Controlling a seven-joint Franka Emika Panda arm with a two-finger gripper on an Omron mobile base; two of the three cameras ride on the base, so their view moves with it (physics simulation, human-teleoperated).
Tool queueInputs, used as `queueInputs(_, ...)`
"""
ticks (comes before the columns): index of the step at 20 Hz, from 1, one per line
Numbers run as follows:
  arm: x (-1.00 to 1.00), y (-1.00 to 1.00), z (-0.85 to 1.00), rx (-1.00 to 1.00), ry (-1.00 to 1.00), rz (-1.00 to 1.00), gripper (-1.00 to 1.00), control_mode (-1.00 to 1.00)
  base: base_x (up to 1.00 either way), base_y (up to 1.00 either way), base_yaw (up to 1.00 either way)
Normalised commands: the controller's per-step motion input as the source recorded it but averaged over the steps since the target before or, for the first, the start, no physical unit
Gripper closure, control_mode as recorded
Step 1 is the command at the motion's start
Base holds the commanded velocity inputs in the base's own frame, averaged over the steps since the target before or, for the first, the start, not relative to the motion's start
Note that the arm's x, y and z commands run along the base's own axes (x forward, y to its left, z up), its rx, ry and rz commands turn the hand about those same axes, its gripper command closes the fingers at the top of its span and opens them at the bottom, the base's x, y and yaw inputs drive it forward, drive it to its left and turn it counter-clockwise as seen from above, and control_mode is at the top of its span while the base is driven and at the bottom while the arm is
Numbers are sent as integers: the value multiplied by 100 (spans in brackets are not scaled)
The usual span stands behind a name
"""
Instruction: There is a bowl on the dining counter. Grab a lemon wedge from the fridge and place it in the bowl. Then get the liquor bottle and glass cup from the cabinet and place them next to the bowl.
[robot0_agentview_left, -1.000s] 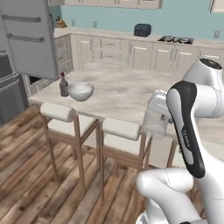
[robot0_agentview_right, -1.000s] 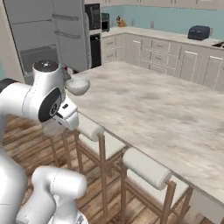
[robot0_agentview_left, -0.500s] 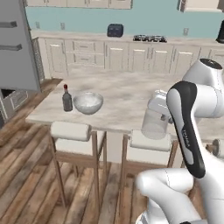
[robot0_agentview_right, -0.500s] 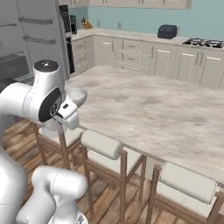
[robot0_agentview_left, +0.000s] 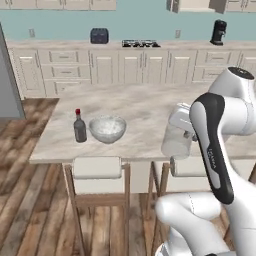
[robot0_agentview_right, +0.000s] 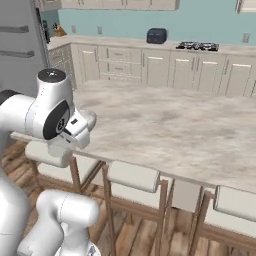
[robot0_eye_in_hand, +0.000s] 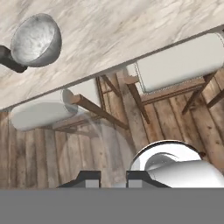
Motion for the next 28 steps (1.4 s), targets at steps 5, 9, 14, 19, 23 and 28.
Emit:
queueInputs(5,0,0,0,0,0,0,100,100,59,60,-39)
queueInputs(9,0,0,0,0,0,0,100,100,65,47,-38)
queueInputs(14,0,0,0,0,0,0,100,100,91,6,-29)
queueInputs(19,97,0,-17,0,9,-13,100,-100,0,0,0)
queueInputs(23,100,0,-46,0,2,-1,100,-100,0,0,0)
queueInputs(28,95,-3,-69,0,3,0,100,-100,0,0,0)
